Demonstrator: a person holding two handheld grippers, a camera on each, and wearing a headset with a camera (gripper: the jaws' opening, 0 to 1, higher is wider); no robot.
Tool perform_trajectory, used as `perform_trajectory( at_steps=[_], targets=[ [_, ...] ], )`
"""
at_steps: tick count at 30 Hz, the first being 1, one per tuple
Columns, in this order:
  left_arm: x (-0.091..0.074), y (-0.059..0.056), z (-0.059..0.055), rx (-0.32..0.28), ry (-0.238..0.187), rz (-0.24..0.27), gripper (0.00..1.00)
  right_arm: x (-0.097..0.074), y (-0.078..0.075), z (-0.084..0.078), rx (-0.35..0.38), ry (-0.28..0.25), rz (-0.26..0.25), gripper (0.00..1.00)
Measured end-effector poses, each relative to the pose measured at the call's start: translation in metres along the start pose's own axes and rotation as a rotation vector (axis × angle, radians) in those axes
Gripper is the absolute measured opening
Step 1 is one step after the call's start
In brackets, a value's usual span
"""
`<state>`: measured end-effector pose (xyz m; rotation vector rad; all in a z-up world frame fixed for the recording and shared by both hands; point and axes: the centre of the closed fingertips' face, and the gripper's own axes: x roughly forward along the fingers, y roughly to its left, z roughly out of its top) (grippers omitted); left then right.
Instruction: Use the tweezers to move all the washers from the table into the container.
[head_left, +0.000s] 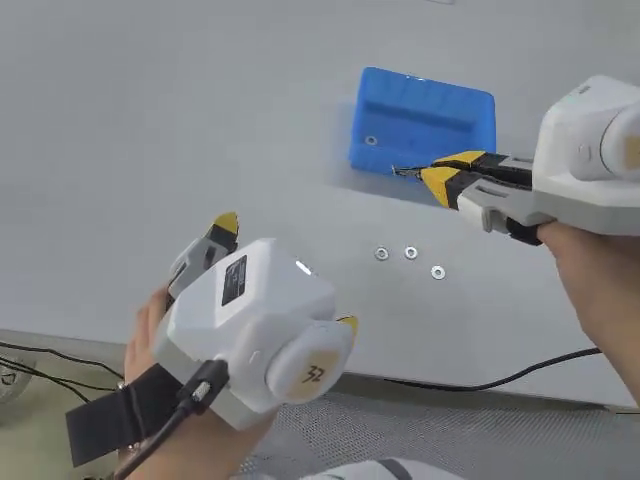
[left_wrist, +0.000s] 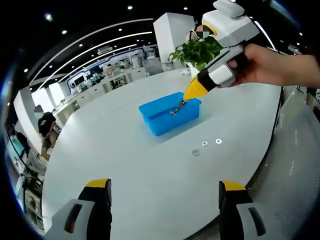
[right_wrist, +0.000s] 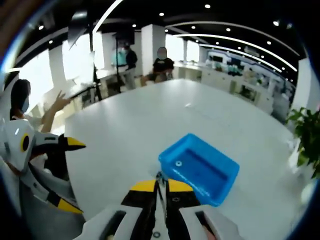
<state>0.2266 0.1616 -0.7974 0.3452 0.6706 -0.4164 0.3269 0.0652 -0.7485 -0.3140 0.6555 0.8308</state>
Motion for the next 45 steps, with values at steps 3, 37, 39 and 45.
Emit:
perform_trajectory(
  at_steps=[3, 37, 39, 45],
  targets=[
    [0.0, 0.0, 0.0, -0.002, 0.0, -0.001, 0.9, 0.0, -0.005, 0.004, -0.01, -0.002, -0.008, 0.02],
    [0.003, 0.003, -0.004, -0.004, 0.029, 0.013, 0.89, 0.078, -0.064, -0.006, -0.069, 0.186, 0.014, 0.02],
    [0.003, 0.003, -0.005, -0.002, 0.033, 0.011, 0.89, 0.077, -0.062, -0.004, -0.07, 0.194, 0.017, 0.02],
    [0.003, 0.002, -0.006, -0.001, 0.037, 0.009, 0.89, 0.084, -0.058, -0.007, -0.094, 0.225, 0.054, 0.02]
  ],
)
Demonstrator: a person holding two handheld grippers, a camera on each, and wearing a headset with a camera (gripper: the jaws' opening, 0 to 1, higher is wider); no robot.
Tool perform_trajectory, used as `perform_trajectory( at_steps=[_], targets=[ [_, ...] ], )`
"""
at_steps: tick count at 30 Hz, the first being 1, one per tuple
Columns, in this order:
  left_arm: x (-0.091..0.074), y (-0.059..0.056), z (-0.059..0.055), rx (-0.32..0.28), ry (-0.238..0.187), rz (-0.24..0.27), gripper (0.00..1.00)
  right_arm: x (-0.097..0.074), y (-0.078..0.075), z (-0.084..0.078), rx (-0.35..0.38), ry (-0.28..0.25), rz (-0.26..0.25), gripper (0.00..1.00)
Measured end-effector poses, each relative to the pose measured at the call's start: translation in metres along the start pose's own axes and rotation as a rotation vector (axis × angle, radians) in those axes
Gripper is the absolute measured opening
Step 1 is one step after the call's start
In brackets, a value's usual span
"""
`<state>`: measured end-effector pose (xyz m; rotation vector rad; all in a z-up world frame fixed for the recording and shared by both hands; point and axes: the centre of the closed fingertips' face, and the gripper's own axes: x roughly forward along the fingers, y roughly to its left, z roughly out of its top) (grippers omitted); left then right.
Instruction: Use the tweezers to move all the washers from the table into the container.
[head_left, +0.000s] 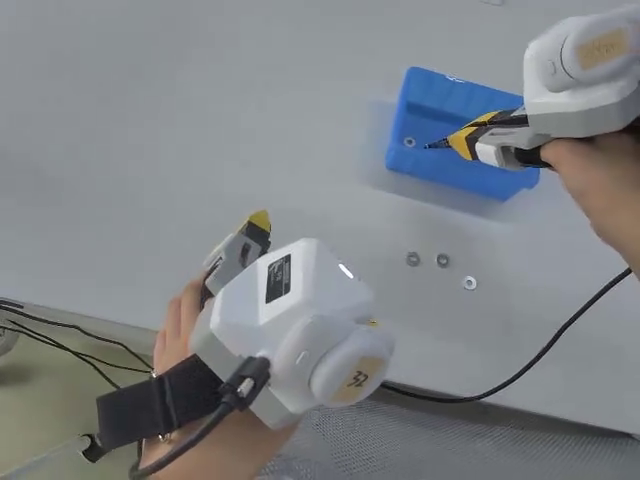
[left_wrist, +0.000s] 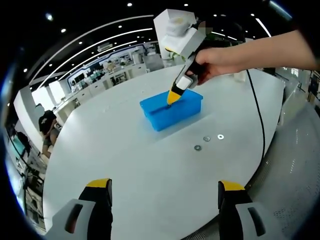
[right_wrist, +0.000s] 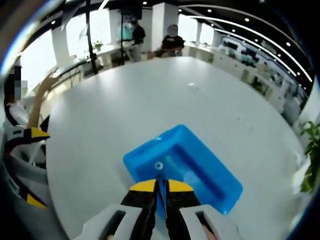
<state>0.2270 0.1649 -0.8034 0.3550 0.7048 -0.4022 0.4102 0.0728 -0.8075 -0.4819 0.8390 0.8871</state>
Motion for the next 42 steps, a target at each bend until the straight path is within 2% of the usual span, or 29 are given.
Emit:
perform_trajectory(
  at_steps=[6, 11, 18, 24, 31, 39, 42],
  targets=[
    [0.001, -0.003, -0.003, 0.014, 0.016, -0.009, 0.89, 0.003, 0.0, 0.0, -0.022, 0.0, 0.005, 0.02],
    [0.001, -0.002, -0.003, 0.018, 0.011, -0.005, 0.88, 0.005, 0.0, -0.001, -0.012, 0.007, 0.011, 0.02],
    [0.001, -0.001, -0.004, 0.015, 0.016, -0.004, 0.88, 0.009, -0.002, -0.005, -0.043, 0.035, 0.026, 0.03],
    [0.0, -0.001, -0.004, 0.018, 0.017, -0.002, 0.88, 0.008, 0.004, -0.003, -0.041, 0.037, 0.042, 0.03],
    [0.001, -0.002, -0.004, 0.018, 0.021, -0.006, 0.88, 0.007, 0.005, -0.005, -0.076, 0.058, 0.044, 0.02],
    [0.002, -0.004, -0.006, 0.022, 0.028, -0.01, 0.87, 0.001, -0.002, -0.009, -0.091, 0.084, 0.052, 0.02],
    [0.002, -0.004, -0.006, 0.021, 0.028, -0.011, 0.87, 0.002, -0.005, -0.016, -0.091, 0.101, 0.055, 0.02]
  ],
)
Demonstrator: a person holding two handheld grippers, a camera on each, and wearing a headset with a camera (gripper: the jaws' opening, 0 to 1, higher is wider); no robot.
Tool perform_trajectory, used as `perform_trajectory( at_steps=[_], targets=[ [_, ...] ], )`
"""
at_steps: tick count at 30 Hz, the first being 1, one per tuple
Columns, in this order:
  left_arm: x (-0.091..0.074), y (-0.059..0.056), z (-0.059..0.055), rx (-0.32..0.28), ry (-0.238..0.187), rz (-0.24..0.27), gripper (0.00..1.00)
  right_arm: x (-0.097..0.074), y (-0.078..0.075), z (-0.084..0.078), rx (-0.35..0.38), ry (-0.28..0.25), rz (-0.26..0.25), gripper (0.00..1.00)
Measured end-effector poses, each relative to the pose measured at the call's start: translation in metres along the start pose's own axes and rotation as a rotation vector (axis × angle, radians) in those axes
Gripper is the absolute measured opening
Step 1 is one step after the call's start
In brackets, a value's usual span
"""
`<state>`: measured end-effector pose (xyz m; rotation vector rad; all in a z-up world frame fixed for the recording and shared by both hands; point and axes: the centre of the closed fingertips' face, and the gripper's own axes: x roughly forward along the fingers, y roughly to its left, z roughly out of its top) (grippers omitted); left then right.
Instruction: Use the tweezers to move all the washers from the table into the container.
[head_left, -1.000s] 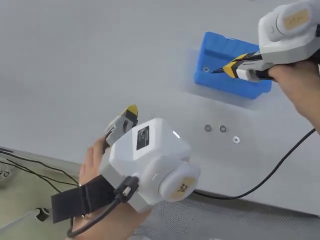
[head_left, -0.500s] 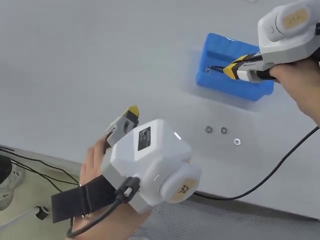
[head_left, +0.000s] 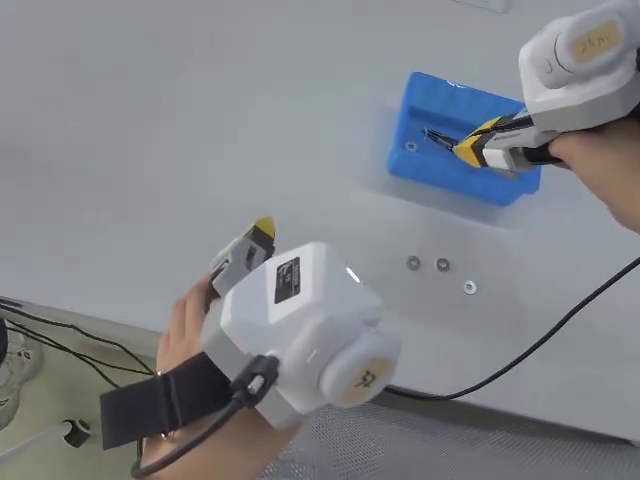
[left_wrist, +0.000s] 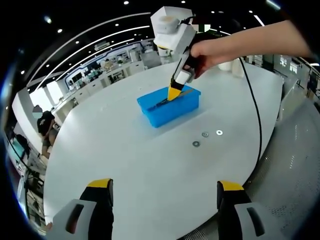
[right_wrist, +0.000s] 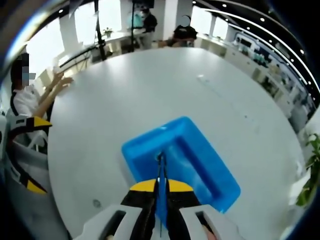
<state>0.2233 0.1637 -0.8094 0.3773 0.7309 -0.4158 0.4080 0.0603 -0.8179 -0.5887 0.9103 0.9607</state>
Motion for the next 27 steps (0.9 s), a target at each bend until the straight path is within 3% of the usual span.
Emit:
perform_trajectory(
  at_steps=[4, 12, 21, 27],
  targets=[
    [0.0, 0.0, 0.0, 0.002, 0.002, -0.001, 0.87, 0.005, 0.002, -0.005, 0.004, 0.022, 0.005, 0.02],
    [0.0, 0.0, -0.001, 0.004, 0.009, -0.002, 0.86, 0.019, -0.008, -0.004, 0.012, 0.061, 0.03, 0.02],
    [0.001, 0.0, -0.002, 0.001, 0.012, -0.002, 0.86, 0.012, -0.001, -0.006, -0.088, 0.147, 0.079, 0.02],
    [0.0, 0.001, -0.003, -0.002, 0.013, -0.001, 0.86, 0.001, -0.005, -0.019, -0.136, 0.206, 0.087, 0.02]
  ],
)
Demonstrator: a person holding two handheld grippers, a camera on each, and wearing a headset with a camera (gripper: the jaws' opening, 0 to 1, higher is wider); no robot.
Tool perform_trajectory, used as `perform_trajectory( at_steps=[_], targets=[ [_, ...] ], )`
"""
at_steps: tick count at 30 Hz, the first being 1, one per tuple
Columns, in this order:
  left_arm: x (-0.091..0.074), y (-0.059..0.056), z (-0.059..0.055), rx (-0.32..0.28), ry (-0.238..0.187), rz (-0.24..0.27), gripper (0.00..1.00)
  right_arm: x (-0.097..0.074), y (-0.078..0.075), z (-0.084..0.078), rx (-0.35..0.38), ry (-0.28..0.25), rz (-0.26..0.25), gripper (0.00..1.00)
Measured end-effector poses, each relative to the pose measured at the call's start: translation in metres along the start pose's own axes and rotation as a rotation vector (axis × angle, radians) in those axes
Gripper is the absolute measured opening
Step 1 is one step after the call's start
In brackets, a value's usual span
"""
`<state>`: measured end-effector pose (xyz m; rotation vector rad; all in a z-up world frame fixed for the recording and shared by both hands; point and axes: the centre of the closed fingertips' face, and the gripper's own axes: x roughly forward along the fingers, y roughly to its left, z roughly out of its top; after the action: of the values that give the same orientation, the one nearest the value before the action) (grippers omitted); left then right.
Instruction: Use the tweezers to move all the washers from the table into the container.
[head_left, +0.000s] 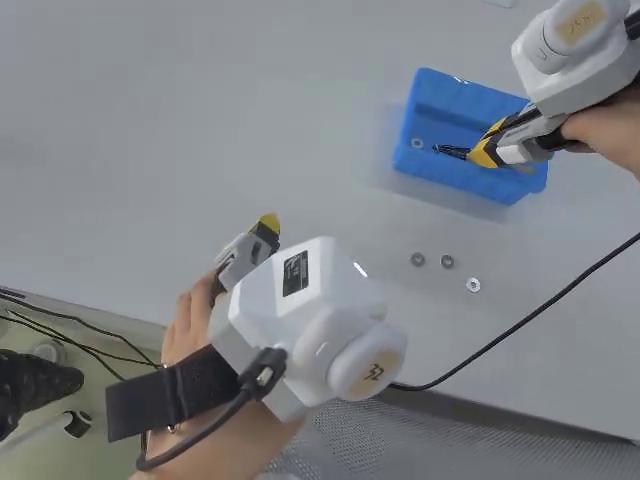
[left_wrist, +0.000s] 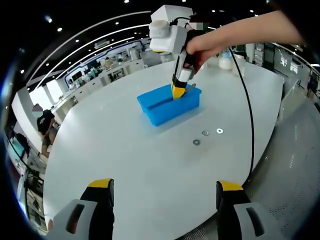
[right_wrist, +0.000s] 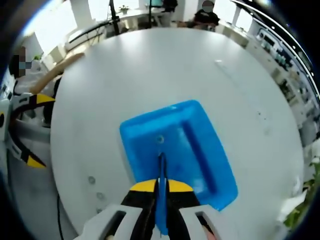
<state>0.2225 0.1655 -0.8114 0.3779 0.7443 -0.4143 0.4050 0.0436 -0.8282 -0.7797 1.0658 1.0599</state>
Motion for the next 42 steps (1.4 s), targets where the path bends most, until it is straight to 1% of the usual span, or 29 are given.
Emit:
perform_trajectory(
  at_steps=[3, 5, 9, 11, 14, 17, 19, 22, 25, 27, 30, 32, 33, 34, 35, 37, 38, 39, 40, 41, 42],
  targets=[
    [0.0, 0.0, 0.0, -0.001, -0.001, -0.002, 0.86, 0.0, 0.0, -0.006, 0.002, 0.019, -0.002, 0.02],
    [0.0, -0.001, 0.0, 0.0, -0.001, -0.003, 0.86, -0.003, 0.002, -0.011, -0.01, 0.035, -0.008, 0.02],
    [-0.001, -0.001, 0.001, 0.001, -0.005, -0.008, 0.85, -0.008, 0.001, -0.011, -0.033, 0.043, -0.017, 0.02],
    [-0.001, -0.002, 0.001, -0.001, -0.005, -0.01, 0.85, -0.014, -0.001, -0.01, -0.035, 0.038, -0.024, 0.02],
    [0.0, -0.001, 0.001, 0.003, -0.003, -0.009, 0.84, -0.026, 0.003, -0.008, -0.028, 0.017, -0.034, 0.02],
    [0.0, -0.001, 0.001, 0.001, -0.003, -0.009, 0.84, -0.036, 0.011, -0.009, -0.014, -0.003, -0.04, 0.02],
    [0.0, -0.001, 0.001, 0.0, -0.005, -0.01, 0.84, -0.042, 0.019, -0.011, -0.007, -0.012, -0.043, 0.02],
    [-0.001, -0.002, 0.001, 0.002, -0.003, -0.014, 0.84, -0.041, 0.016, -0.017, 0.013, -0.006, -0.065, 0.02],
    [-0.001, -0.002, 0.002, 0.002, -0.007, -0.019, 0.83, -0.042, 0.016, -0.021, 0.026, 0.006, -0.072, 0.02],
    [-0.001, -0.002, 0.002, -0.003, -0.007, -0.023, 0.83, -0.046, 0.017, -0.022, 0.039, -0.009, -0.074, 0.02],
    [-0.001, -0.003, 0.003, -0.016, -0.013, -0.039, 0.81, -0.051, 0.022, -0.02, 0.089, -0.046, -0.062, 0.02],
    [-0.002, -0.009, 0.008, -0.02, -0.026, -0.076, 0.78, -0.053, 0.027, -0.019, 0.141, -0.071, -0.036, 0.02],
    [-0.003, -0.013, 0.011, -0.03, -0.038, -0.1, 0.76, -0.053, 0.028, -0.019, 0.151, -0.078, -0.022, 0.02],
    [-0.004, -0.015, 0.016, -0.041, -0.055, -0.117, 0.74, -0.055, 0.027, -0.02, 0.148, -0.074, -0.025, 0.02],
    [-0.004, -0.019, 0.021, -0.03, -0.072, -0.144, 0.73, -0.056, 0.026, -0.021, 0.145, -0.073, -0.029, 0.02],
    [-0.001, -0.017, 0.03, 0.013, -0.076, -0.151, 0.72, -0.058, 0.019, -0.02, 0.12, -0.07, -0.066, 0.02],
    [0.001, -0.016, 0.037, 0.026, -0.09, -0.161, 0.7, -0.058, 0.017, -0.019, 0.119, -0.07, -0.069, 0.02],
    [0.003, -0.014, 0.048, 0.042, -0.121, -0.174, 0.68, -0.058, 0.016, -0.017, 0.12, -0.075, -0.067, 0.02],
    [0.004, -0.012, 0.055, 0.047, -0.132, -0.176, 0.65, -0.058, 0.017, -0.012, 0.127, -0.085, -0.056, 0.02],
    [0.005, -0.011, 0.057, 0.048, -0.135, -0.177, 0.6, -0.057, 0.018, -0.011, 0.127, -0.087, -0.052, 0.02],
    [0.009, -0.007, 0.067, 0.048, -0.146, -0.189, 0.57, -0.052, 0.012, -0.007, 0.122, -0.088, -0.051, 0.02]
  ],
)
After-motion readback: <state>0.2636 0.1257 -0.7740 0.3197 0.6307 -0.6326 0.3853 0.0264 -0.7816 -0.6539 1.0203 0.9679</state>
